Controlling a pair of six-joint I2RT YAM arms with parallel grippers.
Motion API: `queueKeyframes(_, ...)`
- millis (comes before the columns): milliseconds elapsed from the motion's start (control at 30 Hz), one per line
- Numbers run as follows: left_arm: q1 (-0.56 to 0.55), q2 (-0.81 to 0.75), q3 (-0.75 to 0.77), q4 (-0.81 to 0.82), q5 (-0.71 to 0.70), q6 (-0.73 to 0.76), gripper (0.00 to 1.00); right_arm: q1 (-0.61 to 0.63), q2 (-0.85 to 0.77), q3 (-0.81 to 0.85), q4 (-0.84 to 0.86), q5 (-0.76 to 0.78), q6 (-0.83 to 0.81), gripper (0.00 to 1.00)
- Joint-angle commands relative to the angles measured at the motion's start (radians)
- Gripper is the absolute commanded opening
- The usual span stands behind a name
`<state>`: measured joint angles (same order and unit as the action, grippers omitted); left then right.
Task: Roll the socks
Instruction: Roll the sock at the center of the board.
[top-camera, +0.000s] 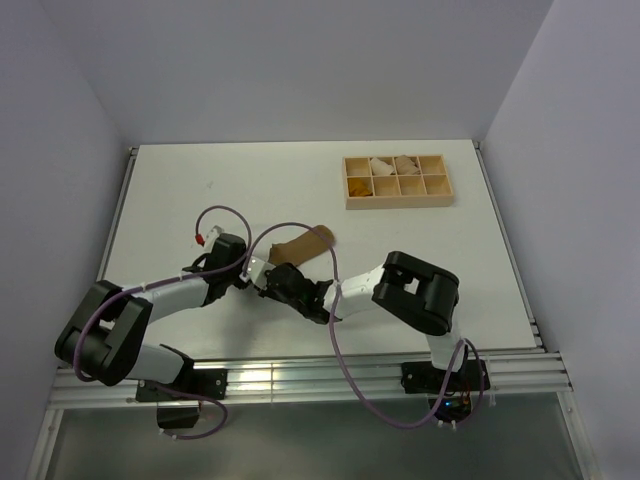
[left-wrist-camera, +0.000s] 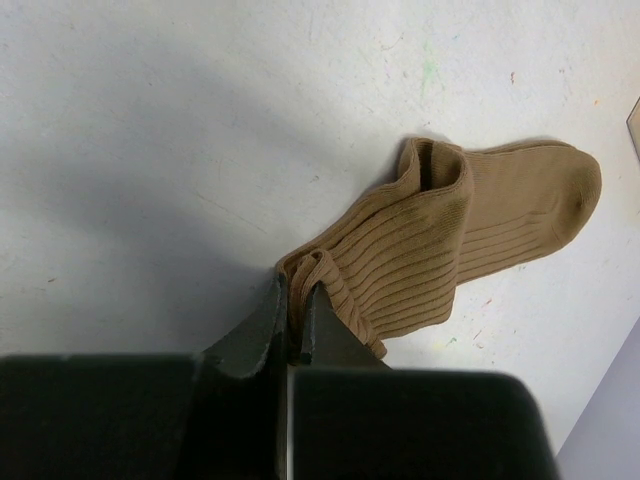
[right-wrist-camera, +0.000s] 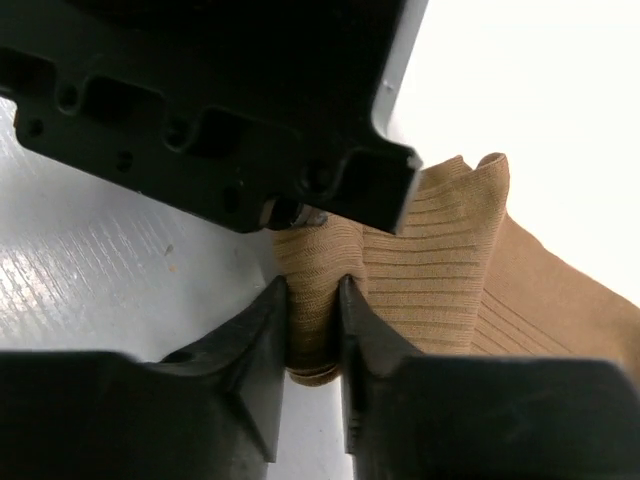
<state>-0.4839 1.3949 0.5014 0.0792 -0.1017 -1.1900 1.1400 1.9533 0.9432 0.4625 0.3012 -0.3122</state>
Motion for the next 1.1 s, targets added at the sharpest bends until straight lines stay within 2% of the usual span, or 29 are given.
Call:
queueKeyframes(0,-0.009,0.012,0.006,-0.076,0.034,0.021,0.0,-0.013,0.047,0.003,-0.09,-0.056,0.034,0.25)
queueKeyframes(133,-0.007,0.006,0.006,-0.076,0.04,0.018,0.0,-0.031,0.027,-0.006,-0.117,-0.085,0.047,0.02)
queueKeyframes(167,-0.007,0.004,0.006,-0.076,0.04,0.018,0.03,-0.032,0.022,-0.003,-0.139,-0.099,0.051,0.0)
queueKeyframes(233,-0.005,-0.003,-0.001,-0.072,0.034,0.013,0.08,-0.051,0.013,0.011,-0.182,-0.155,0.073,0.0)
queueKeyframes(267,-0.005,-0.01,-0.007,-0.067,0.033,0.006,0.16,-0.059,0.013,0.015,-0.197,-0.177,0.081,0.0)
queueKeyframes(333,0.001,-0.03,-0.026,-0.05,0.028,-0.005,0.27,-0.079,0.007,0.026,-0.225,-0.223,0.11,0.0)
queueKeyframes(367,0.005,-0.036,-0.034,-0.047,0.023,-0.016,0.37,-0.103,0.006,0.028,-0.245,-0.285,0.134,0.0)
queueKeyframes(467,0.013,-0.062,-0.052,-0.039,0.011,-0.032,0.52,-0.172,0.002,0.054,-0.313,-0.403,0.185,0.0)
queueKeyframes(633,0.028,-0.111,-0.084,-0.024,-0.007,-0.062,0.59,-0.305,0.006,0.101,-0.39,-0.716,0.258,0.0)
queueKeyframes(700,0.034,-0.132,-0.092,-0.009,-0.009,-0.077,0.6,-0.357,0.022,0.12,-0.404,-0.799,0.294,0.0)
queueKeyframes(800,0.037,-0.158,-0.112,0.011,-0.018,-0.092,0.67,-0.408,0.059,0.138,-0.4,-0.881,0.378,0.0)
queueKeyframes(867,0.038,-0.172,-0.13,0.04,-0.015,-0.089,0.71,-0.433,0.079,0.14,-0.361,-0.993,0.445,0.0)
queueKeyframes(1033,0.038,-0.188,-0.152,0.1,0.019,-0.053,0.71,-0.474,0.131,0.17,-0.322,-1.108,0.565,0.0)
queueKeyframes(1067,0.038,-0.188,-0.153,0.108,0.025,-0.045,0.7,-0.479,0.142,0.172,-0.306,-1.155,0.629,0.0)
